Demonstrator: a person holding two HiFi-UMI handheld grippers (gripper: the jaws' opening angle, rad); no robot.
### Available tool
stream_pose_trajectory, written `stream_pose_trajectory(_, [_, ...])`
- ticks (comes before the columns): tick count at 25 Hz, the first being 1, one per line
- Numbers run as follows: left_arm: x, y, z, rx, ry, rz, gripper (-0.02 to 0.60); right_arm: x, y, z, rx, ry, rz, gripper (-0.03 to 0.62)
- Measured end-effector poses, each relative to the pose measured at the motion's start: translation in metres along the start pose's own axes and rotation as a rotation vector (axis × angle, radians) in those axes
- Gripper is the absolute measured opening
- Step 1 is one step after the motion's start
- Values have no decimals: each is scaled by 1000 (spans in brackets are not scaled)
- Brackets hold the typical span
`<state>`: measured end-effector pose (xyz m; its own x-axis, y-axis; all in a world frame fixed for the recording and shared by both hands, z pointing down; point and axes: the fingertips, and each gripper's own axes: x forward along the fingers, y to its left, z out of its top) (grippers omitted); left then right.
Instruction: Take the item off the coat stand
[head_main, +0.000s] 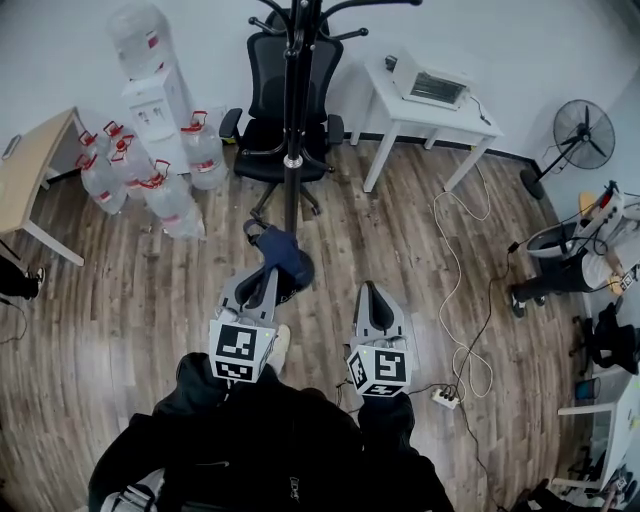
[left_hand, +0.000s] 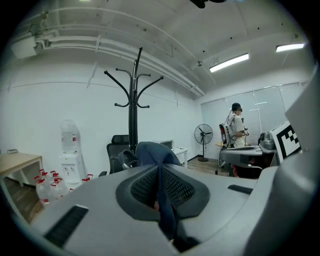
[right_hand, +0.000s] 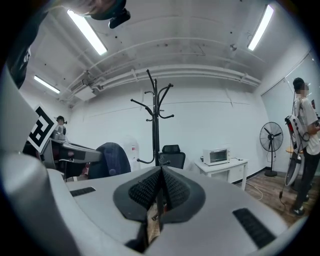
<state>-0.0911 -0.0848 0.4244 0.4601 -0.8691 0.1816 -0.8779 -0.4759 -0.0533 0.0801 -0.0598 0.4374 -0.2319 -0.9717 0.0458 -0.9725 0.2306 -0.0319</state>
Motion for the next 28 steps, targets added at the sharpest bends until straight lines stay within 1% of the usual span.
stream_pose_trajectory(9, [-58,6,-29,-14,24,58,30,-27,41,-12,-3,10,63,15])
stream_pose_trajectory(17, [-95,6,-52,-34,43,71,31,-53,65,-18,-9,17,73,15])
stream_pose_trajectory(28, [-108,10,-45,-24,27,55,31,-60,81,-9,-29,7,73,15])
